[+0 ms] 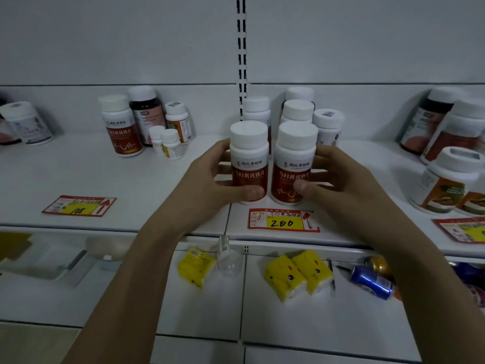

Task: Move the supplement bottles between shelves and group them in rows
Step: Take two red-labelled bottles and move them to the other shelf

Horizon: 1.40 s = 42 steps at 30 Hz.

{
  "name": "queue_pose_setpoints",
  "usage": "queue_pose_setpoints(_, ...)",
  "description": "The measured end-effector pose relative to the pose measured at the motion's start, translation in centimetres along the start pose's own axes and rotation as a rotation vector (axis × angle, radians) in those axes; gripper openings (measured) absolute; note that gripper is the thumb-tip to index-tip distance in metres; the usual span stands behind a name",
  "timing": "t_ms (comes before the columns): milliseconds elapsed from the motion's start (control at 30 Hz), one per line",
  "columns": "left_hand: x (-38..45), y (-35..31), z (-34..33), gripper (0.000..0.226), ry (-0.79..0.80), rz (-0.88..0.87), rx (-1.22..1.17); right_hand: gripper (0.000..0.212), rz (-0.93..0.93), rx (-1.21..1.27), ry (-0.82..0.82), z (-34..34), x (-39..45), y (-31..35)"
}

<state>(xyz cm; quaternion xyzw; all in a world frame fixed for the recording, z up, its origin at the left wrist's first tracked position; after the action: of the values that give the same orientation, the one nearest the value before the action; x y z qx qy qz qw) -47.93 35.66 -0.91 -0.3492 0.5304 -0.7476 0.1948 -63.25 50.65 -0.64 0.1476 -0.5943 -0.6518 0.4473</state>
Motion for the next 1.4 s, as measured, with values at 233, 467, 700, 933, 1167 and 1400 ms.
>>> queue_pose_setpoints(233,0.0,0.0,0.2,0.069,-0.025,0.001,0.023,0.043,0.000,-0.074,0.015,0.0,0.3,-0.8)
queue_pose_setpoints(467,-0.3,-0.2,0.2,0.069,-0.016,0.014,0.001,0.043,0.000,-0.058,0.054,-0.2,0.2,-0.8)
queue_pose_setpoints(700,-0.3,-0.2,0.1,0.070,-0.023,0.003,0.024,0.041,-0.018,-0.079,0.067,-0.3,0.3,-0.7)
queue_pose_setpoints(933,-0.1,0.0,0.4,0.077,-0.021,-0.002,0.032,0.042,-0.034,-0.053,0.066,-0.4,0.1,-0.3)
queue_pose_setpoints(1167,-0.1,-2.1,2.6,0.027,-0.164,0.033,-0.048,0.018,0.162,-0.130,-0.334,1.3,0.1,3.4)
queue_pose_setpoints(1400,-0.6,-7.7,12.7,0.019,-0.283,-0.067,0.237,0.013,0.419,-0.179,-0.294,-5.1,2.1,14.6)
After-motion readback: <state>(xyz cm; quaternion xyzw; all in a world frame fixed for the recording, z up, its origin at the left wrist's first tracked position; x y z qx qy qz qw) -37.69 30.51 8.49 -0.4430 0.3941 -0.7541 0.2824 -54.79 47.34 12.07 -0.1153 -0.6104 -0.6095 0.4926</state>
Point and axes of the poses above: each hand's wrist, its own x-axis towards the middle knuckle, its own z-axis out of the back of the hand, y = z × x, the point moved 5 cm from there along x, towards the middle knuckle, and after that the axes turned 10 degrees about -y, right-handed, at the moved point
